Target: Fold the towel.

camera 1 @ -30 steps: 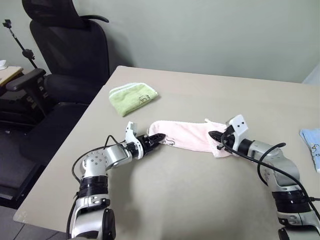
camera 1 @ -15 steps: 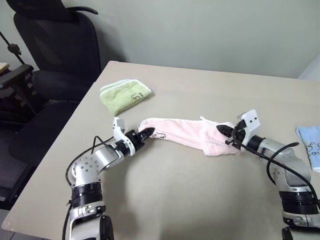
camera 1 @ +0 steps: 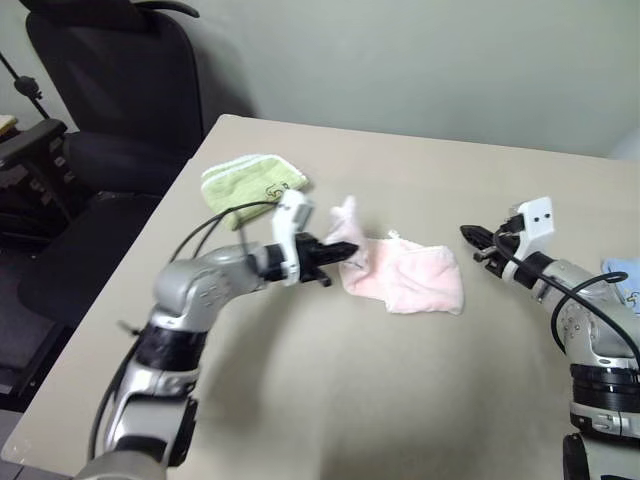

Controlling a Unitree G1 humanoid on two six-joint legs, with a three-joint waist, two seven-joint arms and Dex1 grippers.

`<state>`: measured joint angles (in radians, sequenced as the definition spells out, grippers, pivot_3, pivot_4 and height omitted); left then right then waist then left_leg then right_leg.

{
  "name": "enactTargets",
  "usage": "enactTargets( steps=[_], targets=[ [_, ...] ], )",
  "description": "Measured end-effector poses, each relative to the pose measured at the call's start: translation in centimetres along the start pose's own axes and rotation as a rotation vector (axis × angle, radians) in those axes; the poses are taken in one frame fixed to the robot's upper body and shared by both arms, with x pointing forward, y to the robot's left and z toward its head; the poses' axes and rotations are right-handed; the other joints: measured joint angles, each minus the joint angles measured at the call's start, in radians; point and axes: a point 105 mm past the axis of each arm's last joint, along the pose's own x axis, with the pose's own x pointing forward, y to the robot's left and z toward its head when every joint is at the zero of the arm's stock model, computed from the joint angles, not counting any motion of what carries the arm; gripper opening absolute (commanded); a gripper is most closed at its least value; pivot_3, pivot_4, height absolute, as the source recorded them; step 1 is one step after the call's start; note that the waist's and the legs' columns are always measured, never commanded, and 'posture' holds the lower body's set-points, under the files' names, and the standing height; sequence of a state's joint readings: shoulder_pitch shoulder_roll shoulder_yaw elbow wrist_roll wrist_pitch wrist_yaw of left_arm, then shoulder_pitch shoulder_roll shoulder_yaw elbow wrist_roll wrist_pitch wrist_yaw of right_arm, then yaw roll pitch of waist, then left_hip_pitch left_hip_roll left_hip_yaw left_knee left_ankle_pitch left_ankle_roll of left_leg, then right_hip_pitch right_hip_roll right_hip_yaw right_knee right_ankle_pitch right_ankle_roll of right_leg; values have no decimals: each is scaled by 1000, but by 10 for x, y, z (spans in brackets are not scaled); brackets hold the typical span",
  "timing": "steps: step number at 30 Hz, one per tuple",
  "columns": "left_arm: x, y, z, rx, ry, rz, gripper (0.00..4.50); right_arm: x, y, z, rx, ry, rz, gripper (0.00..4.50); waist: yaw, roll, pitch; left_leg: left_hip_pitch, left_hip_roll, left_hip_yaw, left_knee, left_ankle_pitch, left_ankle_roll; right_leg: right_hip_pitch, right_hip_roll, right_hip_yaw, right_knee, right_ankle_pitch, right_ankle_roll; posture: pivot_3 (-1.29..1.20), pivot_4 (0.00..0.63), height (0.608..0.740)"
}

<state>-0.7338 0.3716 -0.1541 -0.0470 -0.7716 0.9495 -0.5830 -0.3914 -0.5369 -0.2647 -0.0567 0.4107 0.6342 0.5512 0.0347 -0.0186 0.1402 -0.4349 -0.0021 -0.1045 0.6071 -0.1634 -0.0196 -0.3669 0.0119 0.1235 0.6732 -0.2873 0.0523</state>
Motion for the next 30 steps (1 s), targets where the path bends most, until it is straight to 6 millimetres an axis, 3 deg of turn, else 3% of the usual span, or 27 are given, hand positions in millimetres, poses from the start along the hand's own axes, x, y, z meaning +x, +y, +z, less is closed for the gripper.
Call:
enactTargets(
  steps=[3, 8, 11, 16, 19, 22, 28, 30],
  targets=[
    [45, -25, 11, 112, 56, -102, 8, 3, -3, 4, 18, -26, -31, 0, 0, 0, 0, -2, 0, 0, 5, -3, 5, 2, -3, 0, -2, 2, 3, 0, 150, 740],
    [94, -39, -2, 188, 159, -159, 8, -5, -19, 8, 48, -61, -122, 0, -10, 0, 0, -3, 0, 1, 5, -5, 7, 3, -3, 3, -9, 4, 6, 0, 150, 740],
    [110, -38, -17, 234, 233, -154, 8, -9, -23, 9, 63, -74, -158, 0, -11, 0, 0, -3, 0, 2, 6, -7, 8, 3, -3, 5, -9, 5, 6, 0, 150, 740],
    [117, -29, -34, 256, 294, -134, 8, -17, -30, 8, 74, -87, -210, 0, -12, 0, 0, -3, 0, 4, 7, -8, 9, 2, -2, 9, -9, 6, 9, 0, 150, 740],
    [118, -31, -32, 236, 278, -155, 732, -18, -31, 8, 77, -90, -220, 0, -12, 0, 0, -4, -1, 4, 8, -8, 10, 2, -2, 10, -10, 7, 11, 0, 150, 740],
    [115, -45, -23, 148, 213, -239, 1800, -19, -32, 7, 79, -88, -233, 0, -11, 1, 0, -4, -1, 6, 10, -9, 11, 3, -2, 11, -10, 7, 12, 0, 150, 740],
    [99, -47, -21, 45, 170, -264, 4015, -17, -35, 6, 84, -81, -239, 0, -12, 1, -1, -4, 0, 7, 16, -10, 14, 3, -2, 12, -9, 8, 13, 0, 150, 740],
    [95, -46, -20, 31, 157, -259, 4015, -15, -35, 7, 81, -78, -239, 0, -12, 1, -1, -4, 0, 7, 18, -11, 15, 4, -2, 13, -9, 9, 14, 0, 150, 740]
  ],
)
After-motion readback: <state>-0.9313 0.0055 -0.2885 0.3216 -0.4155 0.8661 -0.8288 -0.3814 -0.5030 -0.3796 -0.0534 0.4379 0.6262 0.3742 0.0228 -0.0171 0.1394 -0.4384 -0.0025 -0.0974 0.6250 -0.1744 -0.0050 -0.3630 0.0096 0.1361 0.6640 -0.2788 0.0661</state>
